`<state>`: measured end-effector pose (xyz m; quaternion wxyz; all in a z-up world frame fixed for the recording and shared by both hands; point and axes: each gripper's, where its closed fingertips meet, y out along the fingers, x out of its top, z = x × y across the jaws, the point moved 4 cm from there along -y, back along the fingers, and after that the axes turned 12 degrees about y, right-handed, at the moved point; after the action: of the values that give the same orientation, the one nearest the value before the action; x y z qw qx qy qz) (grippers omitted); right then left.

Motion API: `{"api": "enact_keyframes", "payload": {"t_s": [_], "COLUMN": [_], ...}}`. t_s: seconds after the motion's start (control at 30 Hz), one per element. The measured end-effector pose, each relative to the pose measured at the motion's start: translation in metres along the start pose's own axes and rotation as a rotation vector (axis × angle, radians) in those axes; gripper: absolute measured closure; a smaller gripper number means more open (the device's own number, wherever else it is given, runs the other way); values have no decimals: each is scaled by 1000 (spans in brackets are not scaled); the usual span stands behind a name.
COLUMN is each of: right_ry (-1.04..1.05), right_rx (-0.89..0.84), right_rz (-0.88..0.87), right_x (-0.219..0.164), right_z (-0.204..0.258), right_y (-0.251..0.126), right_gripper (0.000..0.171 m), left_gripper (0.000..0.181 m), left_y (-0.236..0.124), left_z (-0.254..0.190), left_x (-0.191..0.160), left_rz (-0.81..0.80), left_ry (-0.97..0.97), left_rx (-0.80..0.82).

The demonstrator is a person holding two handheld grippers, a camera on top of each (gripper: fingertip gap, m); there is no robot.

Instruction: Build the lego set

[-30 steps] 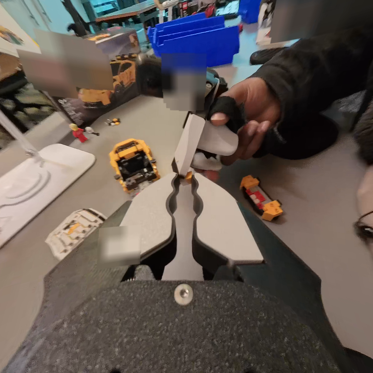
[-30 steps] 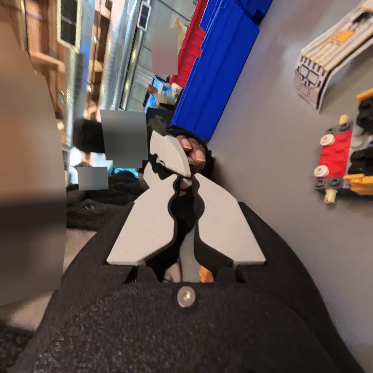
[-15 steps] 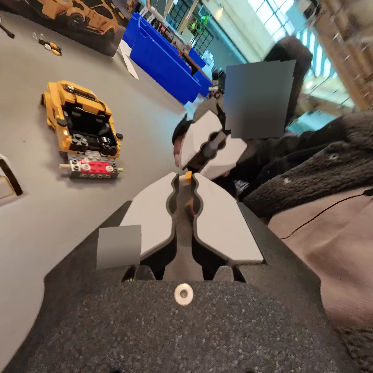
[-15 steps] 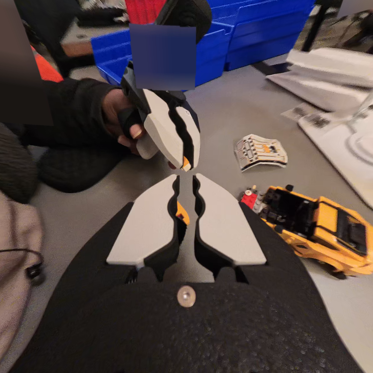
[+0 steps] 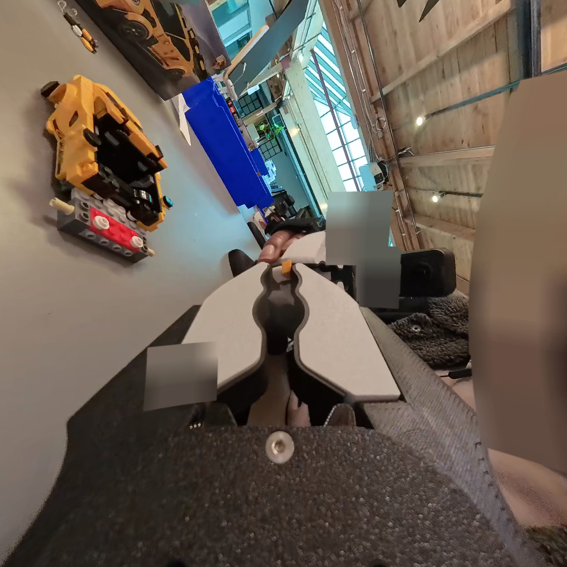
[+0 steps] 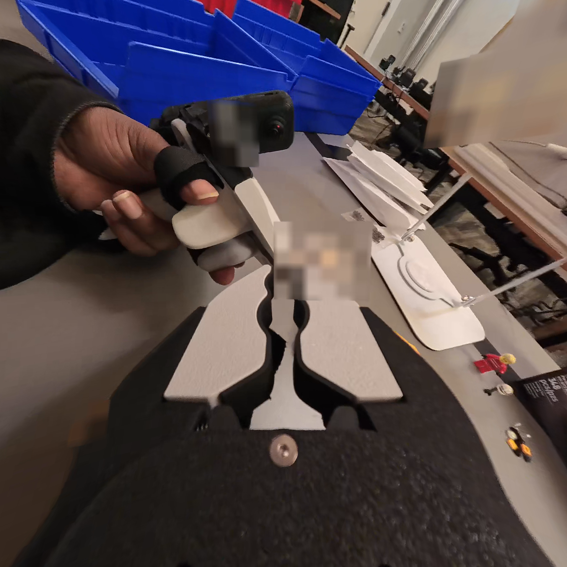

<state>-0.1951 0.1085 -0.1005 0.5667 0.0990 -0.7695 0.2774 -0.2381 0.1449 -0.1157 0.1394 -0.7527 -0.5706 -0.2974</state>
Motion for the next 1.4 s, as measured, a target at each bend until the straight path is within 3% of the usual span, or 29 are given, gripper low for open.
{"api": "enact_keyframes", "payload": {"t_s": [0.13, 0.37, 0.63, 0.8, 0.97, 1.13, 1.4], "right_ry": [34, 78, -62, 11, 127, 192, 128], "right_rx": [206, 747, 927, 792, 413, 27, -107], "right_rz": [-1, 18, 96, 76, 18, 24, 64], "right_x": [0, 0, 1, 3, 3, -1, 0], "right_z": [-8, -8, 5, -5, -15, -11, -4], "right_y": [-3, -22, -26, -16, -6, 3, 13], "right_gripper": [164, 164, 165, 164, 156, 153, 161], "left_gripper": [165, 162, 168, 169, 169, 169, 169], "left_y": [0, 5, 11, 8, -3, -6, -2], "left_z": [-3, -14, -25, -16, 5, 11, 7], "left_x": [1, -12, -29, -17, 6, 10, 2], "left_rz": [12, 134, 247, 141, -90, -214, -258], "left_ry": [-5, -12, -59, -112, -169, -191, -212], "left_rx": [-54, -179, -280, -236, -75, 23, 53]}}
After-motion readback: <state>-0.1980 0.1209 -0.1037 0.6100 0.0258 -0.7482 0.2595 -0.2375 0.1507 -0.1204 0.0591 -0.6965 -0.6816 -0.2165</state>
